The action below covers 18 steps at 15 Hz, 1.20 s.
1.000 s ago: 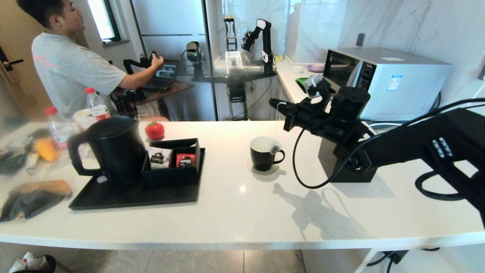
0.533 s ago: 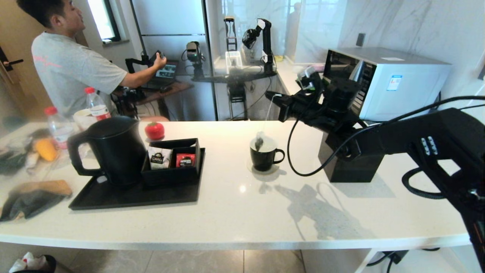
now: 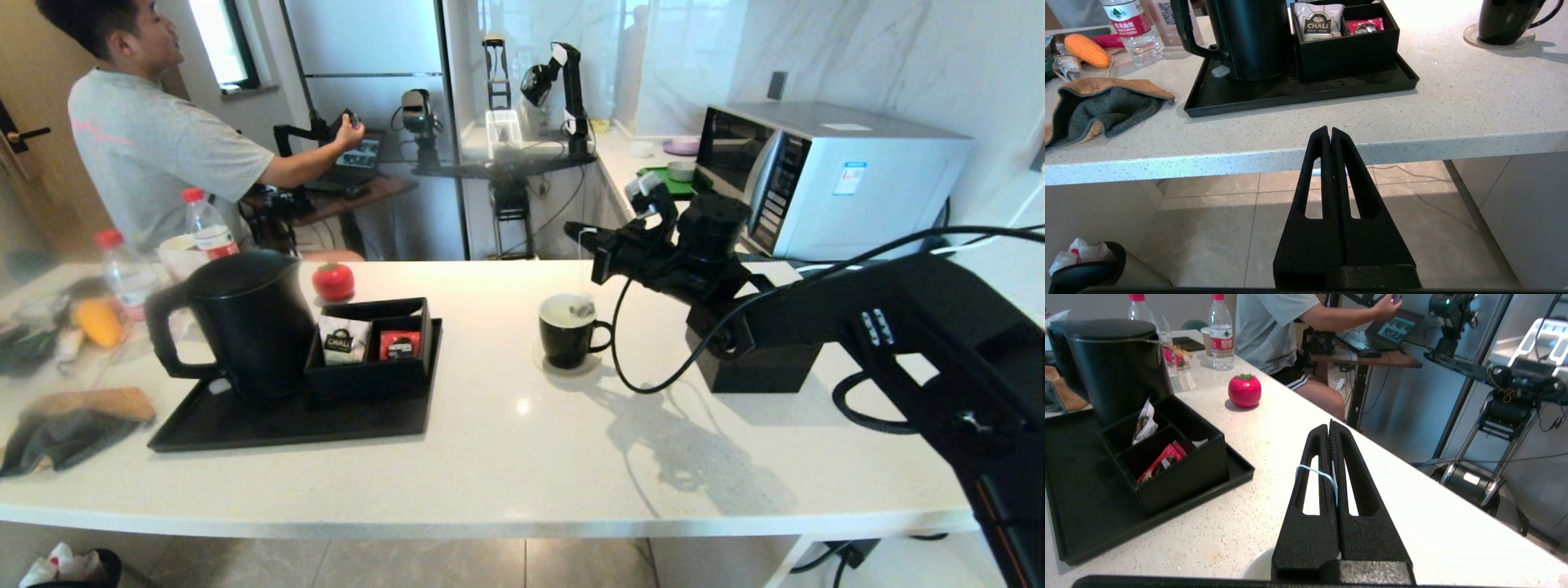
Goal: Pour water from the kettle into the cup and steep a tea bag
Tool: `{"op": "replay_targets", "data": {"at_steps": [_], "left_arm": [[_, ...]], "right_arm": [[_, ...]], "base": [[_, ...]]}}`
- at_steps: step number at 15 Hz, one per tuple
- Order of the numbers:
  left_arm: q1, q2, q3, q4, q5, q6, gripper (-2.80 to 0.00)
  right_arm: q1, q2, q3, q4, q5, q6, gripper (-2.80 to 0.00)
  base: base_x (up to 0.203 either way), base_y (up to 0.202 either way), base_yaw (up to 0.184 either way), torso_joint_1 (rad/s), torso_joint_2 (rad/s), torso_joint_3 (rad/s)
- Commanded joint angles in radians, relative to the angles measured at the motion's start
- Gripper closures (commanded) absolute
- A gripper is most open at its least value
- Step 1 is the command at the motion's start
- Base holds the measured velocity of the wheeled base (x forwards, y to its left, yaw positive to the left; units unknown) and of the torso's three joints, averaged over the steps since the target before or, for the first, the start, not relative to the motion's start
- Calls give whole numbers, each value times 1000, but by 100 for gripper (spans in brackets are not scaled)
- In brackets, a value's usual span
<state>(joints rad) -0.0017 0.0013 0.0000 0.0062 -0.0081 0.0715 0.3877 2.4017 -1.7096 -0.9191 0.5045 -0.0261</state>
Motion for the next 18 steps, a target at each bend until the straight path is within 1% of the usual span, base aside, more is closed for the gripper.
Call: {"op": "replay_targets", "data": {"at_steps": [1, 6, 9, 12, 14, 18], "left_arm": [[0, -1, 0, 0, -1, 1, 0], [0, -1, 0, 0, 0, 1, 0], [0, -1, 0, 0, 0, 1, 0], [0, -1, 0, 0, 0, 1, 0], [0, -1, 0, 0, 0, 1, 0], [0, -1, 0, 0, 0, 1, 0]], "right_arm": [[-1, 17, -1, -3, 3, 0, 0], [0, 20, 18, -8, 3, -2, 0], [2, 31, 112, -69, 3, -7, 0], [1, 31, 225, -138, 3, -32, 0], [-1, 26, 212, -138, 3, -33, 0], [-10, -18, 125, -90, 3, -31, 0]], "base": [[0, 0, 0, 0, 0, 0], [0, 0, 0, 0, 0, 0], [0, 0, 0, 0, 0, 0], [0, 0, 0, 0, 0, 0], [0, 0, 0, 0, 0, 0], [0, 0, 0, 0, 0, 0]]}}
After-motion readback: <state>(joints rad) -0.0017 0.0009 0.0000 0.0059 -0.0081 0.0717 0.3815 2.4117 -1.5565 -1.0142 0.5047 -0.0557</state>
